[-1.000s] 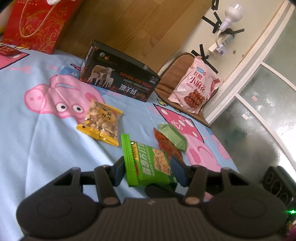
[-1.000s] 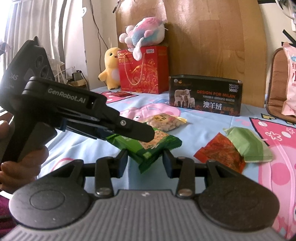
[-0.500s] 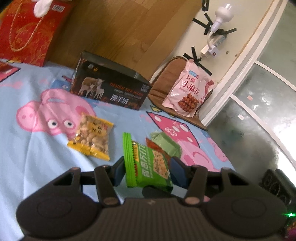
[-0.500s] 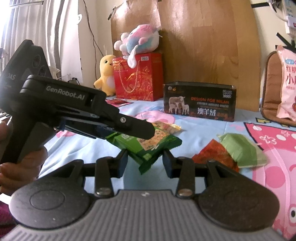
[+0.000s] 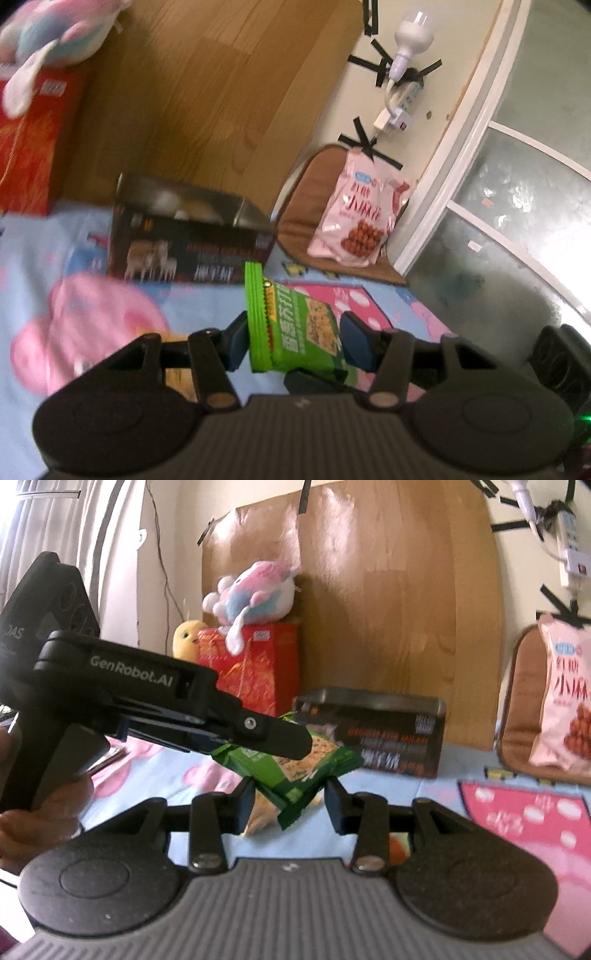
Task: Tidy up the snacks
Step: 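Lift the green biscuit packet into the black tin box and open the left tool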
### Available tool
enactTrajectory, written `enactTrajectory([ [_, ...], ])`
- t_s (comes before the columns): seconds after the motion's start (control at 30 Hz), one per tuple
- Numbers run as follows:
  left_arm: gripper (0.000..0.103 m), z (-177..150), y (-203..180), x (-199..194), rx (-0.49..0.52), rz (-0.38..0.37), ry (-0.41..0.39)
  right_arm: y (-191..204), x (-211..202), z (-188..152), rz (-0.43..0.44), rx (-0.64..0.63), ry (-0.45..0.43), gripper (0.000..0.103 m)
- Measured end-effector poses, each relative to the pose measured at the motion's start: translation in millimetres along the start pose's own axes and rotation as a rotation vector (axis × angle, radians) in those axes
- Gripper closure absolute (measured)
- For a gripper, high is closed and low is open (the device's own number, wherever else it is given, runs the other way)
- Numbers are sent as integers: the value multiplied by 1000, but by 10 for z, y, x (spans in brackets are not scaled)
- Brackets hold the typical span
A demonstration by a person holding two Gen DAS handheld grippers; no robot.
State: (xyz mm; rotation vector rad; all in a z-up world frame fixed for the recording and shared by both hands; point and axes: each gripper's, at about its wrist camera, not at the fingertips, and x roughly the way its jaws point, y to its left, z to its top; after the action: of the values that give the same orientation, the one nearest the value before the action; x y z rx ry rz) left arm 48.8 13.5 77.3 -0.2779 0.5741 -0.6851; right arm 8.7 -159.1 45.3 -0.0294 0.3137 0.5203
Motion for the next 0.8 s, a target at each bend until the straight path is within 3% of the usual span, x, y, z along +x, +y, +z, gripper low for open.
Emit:
enactTrajectory([
  [0.33, 50, 812, 278, 788, 19, 24, -60, -553, 902, 565, -56, 4, -10, 59],
  [0.43, 48, 953, 406, 999, 13, 76, -85, -706, 1243, 694, -55, 23, 22, 58],
  [0.57, 40, 1053, 675, 1244, -67, 159, -86, -808, 1612, 714, -69, 34, 80, 54],
  [0.67, 38, 1067, 784, 1237, -127, 179, -91, -860, 1677, 714, -104, 76, 93, 54],
  [0.73, 31, 1038, 791, 1094, -127, 181, -125, -873, 1549, 700, -107, 115, 78, 53],
  [0.8, 31, 989, 768, 952, -120, 189, -142, -850, 1407, 680, -98, 130, 71, 52],
])
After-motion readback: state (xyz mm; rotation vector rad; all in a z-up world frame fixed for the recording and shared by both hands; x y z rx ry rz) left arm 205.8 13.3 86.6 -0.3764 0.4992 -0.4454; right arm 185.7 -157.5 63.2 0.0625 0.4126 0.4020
